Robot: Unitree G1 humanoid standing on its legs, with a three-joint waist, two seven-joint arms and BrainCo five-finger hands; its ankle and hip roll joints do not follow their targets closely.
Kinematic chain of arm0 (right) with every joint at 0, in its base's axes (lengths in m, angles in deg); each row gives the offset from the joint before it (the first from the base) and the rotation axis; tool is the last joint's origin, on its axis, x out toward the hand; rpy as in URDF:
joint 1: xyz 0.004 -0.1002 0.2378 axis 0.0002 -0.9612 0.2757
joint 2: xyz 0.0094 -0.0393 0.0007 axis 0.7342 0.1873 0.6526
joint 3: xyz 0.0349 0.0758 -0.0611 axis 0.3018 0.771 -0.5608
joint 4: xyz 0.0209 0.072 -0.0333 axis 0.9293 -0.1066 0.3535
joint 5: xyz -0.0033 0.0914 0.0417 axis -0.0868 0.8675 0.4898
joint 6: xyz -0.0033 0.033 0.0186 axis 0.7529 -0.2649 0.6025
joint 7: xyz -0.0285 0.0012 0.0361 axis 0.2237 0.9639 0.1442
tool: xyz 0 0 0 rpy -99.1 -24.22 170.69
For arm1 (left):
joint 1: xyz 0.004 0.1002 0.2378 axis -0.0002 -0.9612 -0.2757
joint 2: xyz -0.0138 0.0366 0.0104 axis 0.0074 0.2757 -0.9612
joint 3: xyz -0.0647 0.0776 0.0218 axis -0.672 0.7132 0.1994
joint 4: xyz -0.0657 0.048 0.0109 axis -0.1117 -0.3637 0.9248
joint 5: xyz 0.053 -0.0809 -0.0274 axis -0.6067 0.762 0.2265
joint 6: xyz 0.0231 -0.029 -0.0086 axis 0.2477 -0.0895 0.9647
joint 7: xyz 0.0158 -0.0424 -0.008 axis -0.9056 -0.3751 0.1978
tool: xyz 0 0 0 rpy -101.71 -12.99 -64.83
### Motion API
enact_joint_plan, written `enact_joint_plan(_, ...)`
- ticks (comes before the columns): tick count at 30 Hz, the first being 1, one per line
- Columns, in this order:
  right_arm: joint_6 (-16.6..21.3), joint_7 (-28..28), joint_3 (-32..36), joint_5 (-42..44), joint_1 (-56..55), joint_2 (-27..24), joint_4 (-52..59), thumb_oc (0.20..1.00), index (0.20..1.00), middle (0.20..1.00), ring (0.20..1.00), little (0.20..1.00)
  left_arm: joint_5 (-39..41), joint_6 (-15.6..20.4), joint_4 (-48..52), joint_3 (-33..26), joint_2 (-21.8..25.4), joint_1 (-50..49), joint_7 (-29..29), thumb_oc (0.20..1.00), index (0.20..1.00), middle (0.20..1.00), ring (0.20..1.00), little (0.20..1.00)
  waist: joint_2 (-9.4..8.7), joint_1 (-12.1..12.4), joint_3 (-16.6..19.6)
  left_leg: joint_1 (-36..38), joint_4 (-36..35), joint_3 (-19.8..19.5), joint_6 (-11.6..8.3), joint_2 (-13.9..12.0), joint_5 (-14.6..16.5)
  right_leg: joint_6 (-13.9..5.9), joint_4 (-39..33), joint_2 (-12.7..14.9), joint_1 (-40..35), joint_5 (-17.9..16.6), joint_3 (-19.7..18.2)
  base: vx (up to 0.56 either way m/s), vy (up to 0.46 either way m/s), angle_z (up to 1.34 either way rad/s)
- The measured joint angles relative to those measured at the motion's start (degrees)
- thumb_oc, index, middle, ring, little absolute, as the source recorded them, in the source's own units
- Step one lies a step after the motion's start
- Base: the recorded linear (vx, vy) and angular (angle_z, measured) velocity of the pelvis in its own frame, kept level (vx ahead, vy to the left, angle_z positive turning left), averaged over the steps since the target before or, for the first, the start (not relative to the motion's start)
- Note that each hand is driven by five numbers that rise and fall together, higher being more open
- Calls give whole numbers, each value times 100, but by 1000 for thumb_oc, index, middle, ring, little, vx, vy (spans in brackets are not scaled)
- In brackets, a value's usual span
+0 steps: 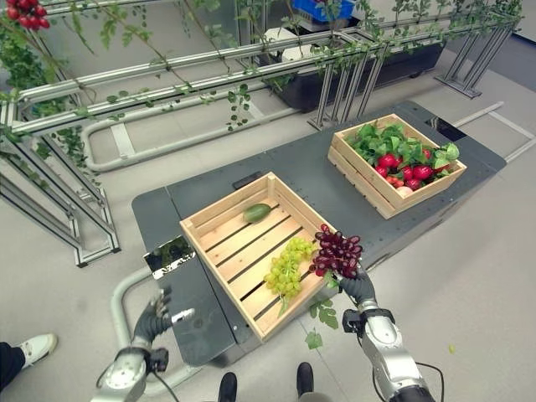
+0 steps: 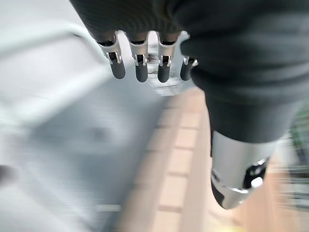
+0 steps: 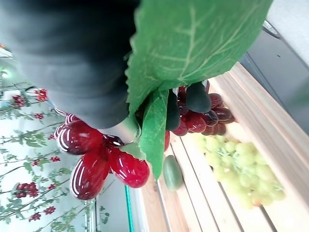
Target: Pick up the fruits from the basket on one side to the basket on the other side
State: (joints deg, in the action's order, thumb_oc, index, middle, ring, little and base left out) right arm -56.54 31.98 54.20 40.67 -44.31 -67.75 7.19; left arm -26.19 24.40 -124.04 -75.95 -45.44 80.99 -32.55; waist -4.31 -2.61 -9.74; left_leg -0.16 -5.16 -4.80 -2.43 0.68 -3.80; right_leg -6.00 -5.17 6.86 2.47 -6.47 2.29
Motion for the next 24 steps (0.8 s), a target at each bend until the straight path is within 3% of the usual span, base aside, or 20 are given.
enact_joint_plan(8,174,-94,365,-11,-649,-102,953,200,200,200,200,200,-375,-294,-2601,-385,-408,230,-292,1000,1000,1000,1000,1000,-149,-135,-72,25,7,186,108,132,73,-111,108,123,126,40,-198,-48,17,-9)
enact_joint_plan(11,248,-101,508,-23,-777,-121,1063,200,200,200,200,200,-372,-354,-3005,-608,-416,318,-361,1000,1000,1000,1000,1000,-216,-249,-92,-42,9,304,149,163,80,-144,300,149,330,-2,-342,-121,-7,-29)
enact_joint_plan(13,254,-102,546,-25,-825,-122,1069,200,200,200,200,200,-375,-389,-3131,-726,-406,414,-413,1000,1000,1000,1000,1000,-277,-263,-126,-76,8,501,207,139,78,-209,361,137,491,-130,-358,-178,-27,-44)
enact_joint_plan(15,261,-100,591,-28,-932,-124,1075,200,200,200,200,200,-373,-387,-3119,-744,-416,502,-466,1000,1000,1000,1000,1000,-268,-238,-125,-91,11,730,259,71,113,-372,281,46,635,-481,-342,-194,-45,-62)
enact_joint_plan(16,268,-97,591,-28,-931,-114,1073,200,200,200,200,200,-369,-382,-3026,-747,-414,545,-507,1000,1000,1000,1000,1000,-224,-195,-109,-252,71,974,327,-55,95,-620,-13,-12,671,-888,-178,-200,2,-81)
enact_joint_plan(19,271,-93,633,-28,-1039,-156,1121,200,200,200,200,200,-364,-333,-2720,-716,-404,661,-572,1000,1000,1000,1000,1000,16,-48,-77,-348,23,1559,221,-647,-87,-287,1319,-355,800,140,445,-158,24,-54)
enact_joint_plan(20,271,-94,643,-28,-1054,-156,1169,200,200,200,200,200,-364,-329,-2664,-695,-371,688,-573,1000,1000,1000,1000,1000,9,35,-54,-350,30,1637,206,-695,-92,-261,1427,-332,721,298,491,-143,29,-76)
enact_joint_plan(21,274,-97,651,-27,-1080,-151,1280,200,200,200,200,200,-362,-345,-2630,-586,-294,714,-579,1000,1000,1000,1000,1000,-39,163,-19,-345,59,1913,130,-789,-129,-151,1709,-185,571,707,617,-87,17,-69)
enact_joint_plan(22,277,-99,652,-27,-1087,-152,1371,200,200,200,200,200,-361,-346,-2600,-544,-294,725,-582,1000,1000,1000,1000,1000,-32,216,4,-351,84,2093,114,-872,-140,-208,1830,-124,521,884,696,-116,15,-87)
enact_joint_plan(23,296,-105,651,-26,-1021,-153,1566,200,200,200,200,200,-362,-334,-2525,-500,-252,691,-586,1000,1000,1000,1000,1000,-110,328,84,-352,97,2129,57,-845,-93,-263,1464,-38,250,718,728,-116,6,-83)
enact_joint_plan(24,339,-104,654,-27,-1047,-138,1663,200,200,200,200,200,-360,-349,-2534,-494,-217,765,-584,1000,1000,1000,1000,1000,-206,339,129,-368,166,2193,-42,-802,-130,-163,1005,-74,87,734,672,-171,4,-93)
